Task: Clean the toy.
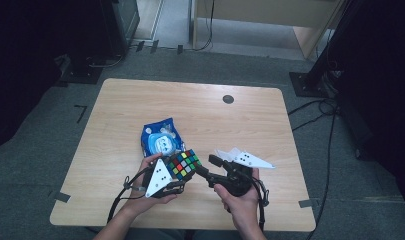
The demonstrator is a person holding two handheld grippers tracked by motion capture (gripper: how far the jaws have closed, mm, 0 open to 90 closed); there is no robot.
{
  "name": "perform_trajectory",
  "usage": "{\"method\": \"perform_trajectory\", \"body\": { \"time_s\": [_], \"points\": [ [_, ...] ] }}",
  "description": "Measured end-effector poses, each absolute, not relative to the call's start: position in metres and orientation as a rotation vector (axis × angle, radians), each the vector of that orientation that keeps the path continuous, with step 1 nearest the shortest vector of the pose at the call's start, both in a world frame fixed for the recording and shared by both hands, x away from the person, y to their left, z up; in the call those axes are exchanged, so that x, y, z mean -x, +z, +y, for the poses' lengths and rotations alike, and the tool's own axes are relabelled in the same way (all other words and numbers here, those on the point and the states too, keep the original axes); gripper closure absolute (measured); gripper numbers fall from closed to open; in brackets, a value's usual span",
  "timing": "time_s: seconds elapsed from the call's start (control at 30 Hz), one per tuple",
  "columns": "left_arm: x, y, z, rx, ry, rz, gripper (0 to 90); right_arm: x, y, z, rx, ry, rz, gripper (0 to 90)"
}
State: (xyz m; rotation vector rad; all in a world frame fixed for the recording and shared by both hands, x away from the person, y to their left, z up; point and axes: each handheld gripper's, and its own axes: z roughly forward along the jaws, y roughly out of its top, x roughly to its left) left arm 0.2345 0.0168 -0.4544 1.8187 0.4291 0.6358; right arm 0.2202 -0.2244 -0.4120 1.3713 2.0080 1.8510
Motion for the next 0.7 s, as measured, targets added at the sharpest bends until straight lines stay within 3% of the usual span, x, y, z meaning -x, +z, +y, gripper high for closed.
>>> {"method": "perform_trajectory", "body": {
  "time_s": [0.2,0.33,0.7],
  "points": [
    [-0.229,-0.453,0.01,-1.807,0.674,0.412,33.9,-0.225,-0.425,-0.213,-1.467,1.866,2.036,25.5],
    [-0.225,-0.453,0.005,-1.807,0.69,0.397,33.8,-0.226,-0.432,-0.209,-1.485,1.905,2.035,32.6],
    [-0.226,-0.456,0.008,-1.821,0.641,0.348,31.4,-0.228,-0.429,-0.215,-1.517,1.92,2.075,34.7]
  ]
}}
